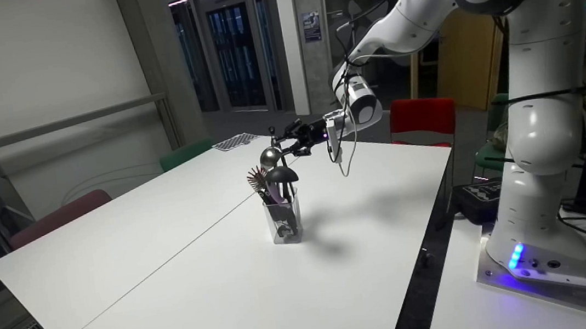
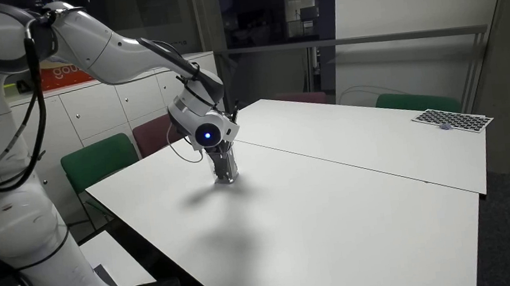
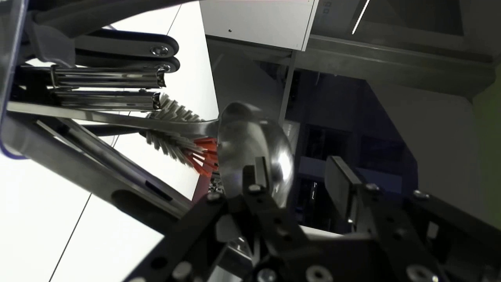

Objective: Pick up the mental object from the table and put it in the cup

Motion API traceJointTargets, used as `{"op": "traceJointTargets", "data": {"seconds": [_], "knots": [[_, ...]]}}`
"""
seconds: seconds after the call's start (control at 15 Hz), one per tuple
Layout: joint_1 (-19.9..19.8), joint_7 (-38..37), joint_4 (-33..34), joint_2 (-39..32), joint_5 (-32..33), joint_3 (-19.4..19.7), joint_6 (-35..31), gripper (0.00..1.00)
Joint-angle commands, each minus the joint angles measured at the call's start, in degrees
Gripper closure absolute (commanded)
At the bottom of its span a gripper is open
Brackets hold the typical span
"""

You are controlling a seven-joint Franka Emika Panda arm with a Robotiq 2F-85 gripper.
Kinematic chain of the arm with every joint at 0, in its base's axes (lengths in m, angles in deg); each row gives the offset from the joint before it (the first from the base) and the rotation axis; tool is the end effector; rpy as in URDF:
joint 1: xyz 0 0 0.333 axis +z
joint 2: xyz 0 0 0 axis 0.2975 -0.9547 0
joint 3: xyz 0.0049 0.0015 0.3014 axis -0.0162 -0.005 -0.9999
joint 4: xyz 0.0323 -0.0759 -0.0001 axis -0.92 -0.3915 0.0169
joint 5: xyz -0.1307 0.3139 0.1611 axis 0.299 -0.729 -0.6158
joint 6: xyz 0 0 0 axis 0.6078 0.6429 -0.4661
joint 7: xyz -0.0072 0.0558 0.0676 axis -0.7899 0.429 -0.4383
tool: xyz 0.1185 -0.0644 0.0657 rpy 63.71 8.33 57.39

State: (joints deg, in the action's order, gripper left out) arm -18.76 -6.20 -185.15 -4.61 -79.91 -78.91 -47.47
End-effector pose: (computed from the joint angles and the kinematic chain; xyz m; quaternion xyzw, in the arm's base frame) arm 0.5481 0.0100 0.3117 -0.7244 0.2332 -0.2980 0.5763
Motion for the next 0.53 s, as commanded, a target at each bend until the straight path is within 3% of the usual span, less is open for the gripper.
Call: {"op": "traceJointTargets", "data": {"seconds": [0.0, 0.2, 0.33, 0.47], "knots": [[-0.6, 1.8, -4.8, 7.0, 0.0, -0.1, -2.2, 0.21], [-1.1, 1.6, -8.1, 11.7, 0.7, -0.3, -2.0, 0.01], [-1.4, 0.1, -11.2, 16.2, 2.1, -0.5, -4.3, 0.00], [-1.6, -5.7, -13.9, 21.2, 7.2, -1.7, -14.7, 0.00]]}}
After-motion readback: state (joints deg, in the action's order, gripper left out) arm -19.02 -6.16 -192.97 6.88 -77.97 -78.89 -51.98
